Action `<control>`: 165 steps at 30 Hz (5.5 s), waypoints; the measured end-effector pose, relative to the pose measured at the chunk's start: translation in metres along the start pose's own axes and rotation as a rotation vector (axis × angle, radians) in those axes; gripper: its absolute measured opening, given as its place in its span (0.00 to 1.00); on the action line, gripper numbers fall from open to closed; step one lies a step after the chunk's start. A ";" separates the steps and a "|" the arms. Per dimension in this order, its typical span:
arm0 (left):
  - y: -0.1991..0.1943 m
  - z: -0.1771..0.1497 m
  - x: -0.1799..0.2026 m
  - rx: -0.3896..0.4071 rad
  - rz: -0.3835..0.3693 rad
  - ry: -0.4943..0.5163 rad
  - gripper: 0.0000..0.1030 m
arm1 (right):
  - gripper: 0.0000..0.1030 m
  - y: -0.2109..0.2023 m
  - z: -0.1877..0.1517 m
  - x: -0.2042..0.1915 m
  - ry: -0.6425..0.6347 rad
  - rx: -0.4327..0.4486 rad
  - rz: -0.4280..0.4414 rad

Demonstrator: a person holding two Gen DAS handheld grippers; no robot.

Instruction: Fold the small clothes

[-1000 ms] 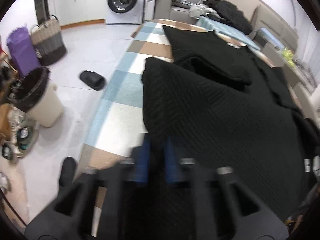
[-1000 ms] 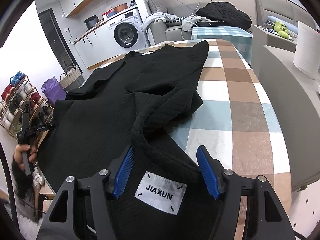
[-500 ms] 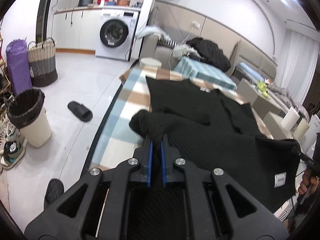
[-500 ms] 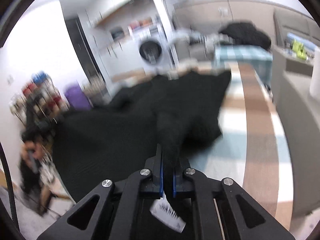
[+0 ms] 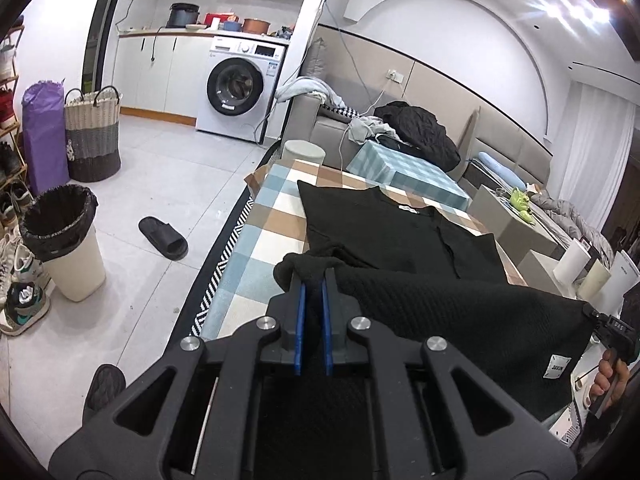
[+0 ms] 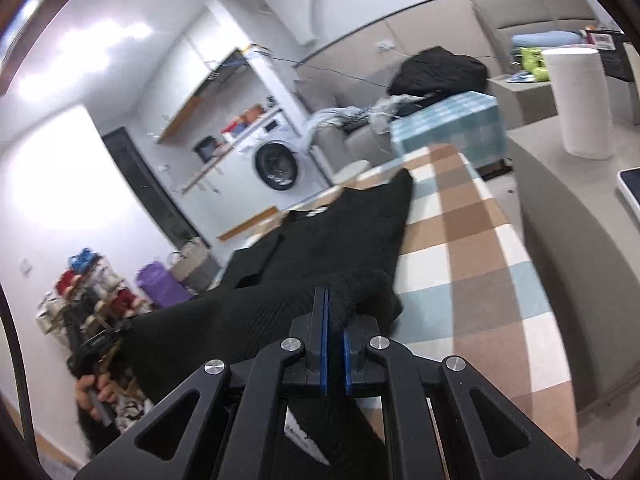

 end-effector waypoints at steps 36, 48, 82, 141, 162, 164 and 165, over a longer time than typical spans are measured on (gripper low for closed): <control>0.140 0.009 -0.066 -0.149 0.200 -0.107 0.61 | 0.53 0.113 0.019 0.044 0.068 -0.254 -0.278; 0.196 -0.010 -0.057 -0.311 0.132 -0.076 0.61 | 0.54 0.142 -0.001 0.016 -0.032 -0.346 -0.233; 0.078 -0.057 -0.038 -0.273 0.163 0.022 0.53 | 0.48 0.079 -0.027 0.017 -0.021 -0.350 -0.254; 0.142 -0.005 -0.061 -0.222 0.080 -0.136 0.05 | 0.10 0.130 0.018 0.024 -0.004 -0.216 -0.350; 0.079 -0.075 -0.042 -0.288 0.091 -0.100 0.38 | 0.37 0.044 -0.058 0.019 -0.043 -0.247 -0.184; 0.076 -0.075 -0.040 -0.282 0.088 -0.093 0.37 | 0.37 0.046 -0.057 0.018 -0.036 -0.249 -0.182; 0.074 -0.075 -0.040 -0.277 0.089 -0.090 0.36 | 0.37 0.049 -0.055 0.018 -0.036 -0.250 -0.180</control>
Point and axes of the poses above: each gripper's, at about its wrist camera, not at the fingertips, and y roughly the way its jaws point, x to its right, z to its top, the point moved 3 cm from there along y, roughly the way its jaws point, and after that the axes turned 14 degrees about -z, right-handed, at the moved point
